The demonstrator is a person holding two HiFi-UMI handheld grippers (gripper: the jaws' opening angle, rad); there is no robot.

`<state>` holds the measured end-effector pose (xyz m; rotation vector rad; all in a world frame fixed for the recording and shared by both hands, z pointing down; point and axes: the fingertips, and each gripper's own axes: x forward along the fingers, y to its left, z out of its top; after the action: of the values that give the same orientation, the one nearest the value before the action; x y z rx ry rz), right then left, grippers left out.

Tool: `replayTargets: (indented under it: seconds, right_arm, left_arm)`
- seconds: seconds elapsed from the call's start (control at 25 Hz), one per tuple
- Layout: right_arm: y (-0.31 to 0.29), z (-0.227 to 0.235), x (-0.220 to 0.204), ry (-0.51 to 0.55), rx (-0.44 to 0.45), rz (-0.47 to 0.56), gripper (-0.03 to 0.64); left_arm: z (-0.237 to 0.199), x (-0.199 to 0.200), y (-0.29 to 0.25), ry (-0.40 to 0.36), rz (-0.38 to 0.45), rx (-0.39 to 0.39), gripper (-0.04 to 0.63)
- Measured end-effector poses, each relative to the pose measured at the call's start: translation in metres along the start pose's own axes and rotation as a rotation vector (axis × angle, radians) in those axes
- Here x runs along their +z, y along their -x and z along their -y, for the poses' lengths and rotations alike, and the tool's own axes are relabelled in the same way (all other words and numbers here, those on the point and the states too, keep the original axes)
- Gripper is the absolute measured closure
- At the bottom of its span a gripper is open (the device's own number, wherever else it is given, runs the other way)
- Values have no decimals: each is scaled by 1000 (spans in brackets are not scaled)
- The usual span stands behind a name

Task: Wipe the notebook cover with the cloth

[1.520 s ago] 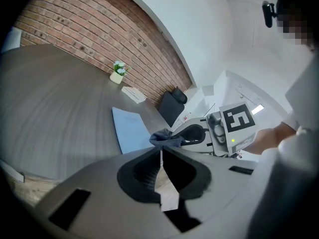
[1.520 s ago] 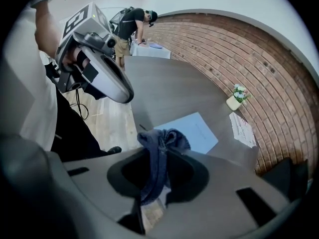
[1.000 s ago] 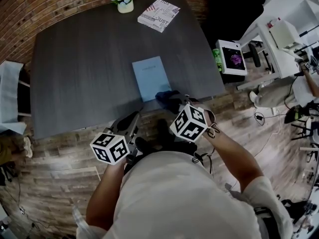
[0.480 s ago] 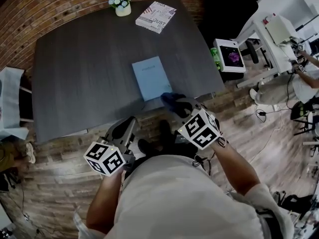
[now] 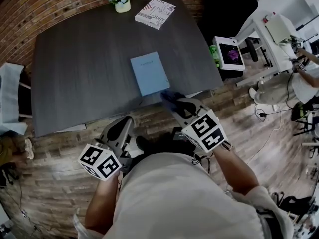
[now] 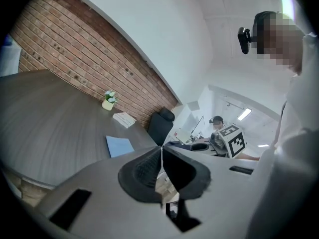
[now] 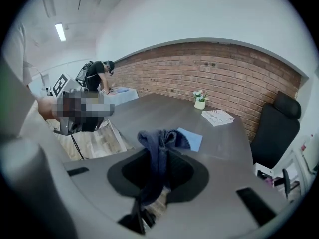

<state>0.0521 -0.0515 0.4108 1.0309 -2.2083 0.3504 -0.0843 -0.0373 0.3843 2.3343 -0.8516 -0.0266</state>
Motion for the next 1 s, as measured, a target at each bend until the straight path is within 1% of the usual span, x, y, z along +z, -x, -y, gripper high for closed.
replayTargets:
  seconds: [0.16, 0.28, 0.6, 0.8, 1.0]
  right_arm:
    - [13, 5, 3, -31, 21, 43, 534]
    - [24, 12, 3, -41, 33, 65, 534]
    - [71, 29, -14, -85, 58, 153, 534]
    - [96, 35, -34, -133, 122, 176, 534]
    - [113, 36, -46, -203, 182, 212, 534]
  left_arm:
    - [16, 5, 4, -19, 29, 13, 584]
    - [28, 7, 4, -17, 53, 29, 584]
    - [72, -13, -11, -4, 66, 65, 584]
    - [102, -24, -21, -12, 91, 99, 584]
    - [127, -42, -15, 7, 99, 145, 584]
